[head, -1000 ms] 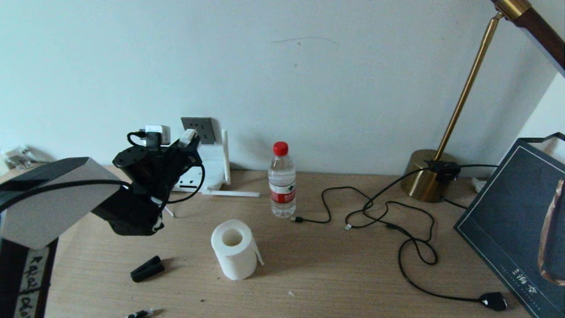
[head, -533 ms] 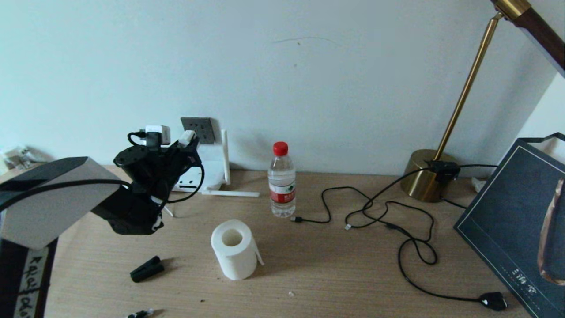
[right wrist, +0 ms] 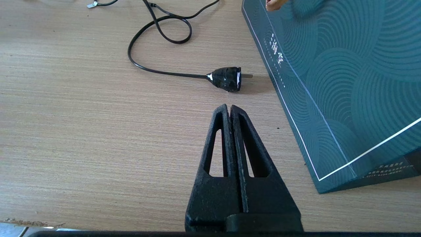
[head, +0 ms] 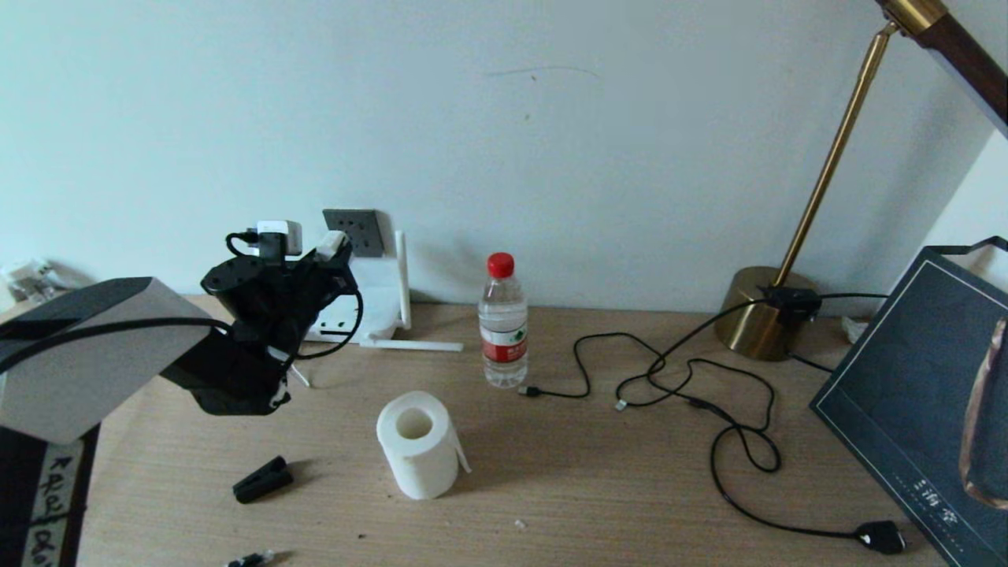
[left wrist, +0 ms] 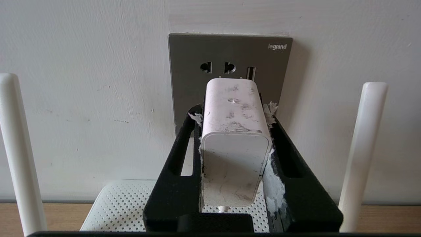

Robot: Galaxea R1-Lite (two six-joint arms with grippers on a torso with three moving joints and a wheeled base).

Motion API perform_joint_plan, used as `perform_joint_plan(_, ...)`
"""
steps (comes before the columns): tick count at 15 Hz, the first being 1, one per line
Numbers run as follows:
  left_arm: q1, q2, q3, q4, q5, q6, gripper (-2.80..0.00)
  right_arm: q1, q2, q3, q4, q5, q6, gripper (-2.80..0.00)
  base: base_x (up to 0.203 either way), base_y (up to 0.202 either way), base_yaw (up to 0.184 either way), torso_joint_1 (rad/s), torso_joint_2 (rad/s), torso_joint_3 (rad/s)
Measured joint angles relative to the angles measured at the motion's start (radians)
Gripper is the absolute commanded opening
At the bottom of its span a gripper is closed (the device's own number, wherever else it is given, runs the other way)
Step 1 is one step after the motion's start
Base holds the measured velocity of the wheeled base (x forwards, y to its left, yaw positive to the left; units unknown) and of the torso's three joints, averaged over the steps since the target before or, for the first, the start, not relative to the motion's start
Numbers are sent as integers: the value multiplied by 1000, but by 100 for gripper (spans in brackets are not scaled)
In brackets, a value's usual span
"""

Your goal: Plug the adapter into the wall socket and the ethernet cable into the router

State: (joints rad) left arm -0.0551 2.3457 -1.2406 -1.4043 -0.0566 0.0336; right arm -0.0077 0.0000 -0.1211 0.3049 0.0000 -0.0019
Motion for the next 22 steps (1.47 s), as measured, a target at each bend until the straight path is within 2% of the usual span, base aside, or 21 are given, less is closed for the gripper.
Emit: perform_joint_plan(22,0,12,-75,84,0,0,-280,0,0,0,0,0,0,-280,0,0,0,0,0,0)
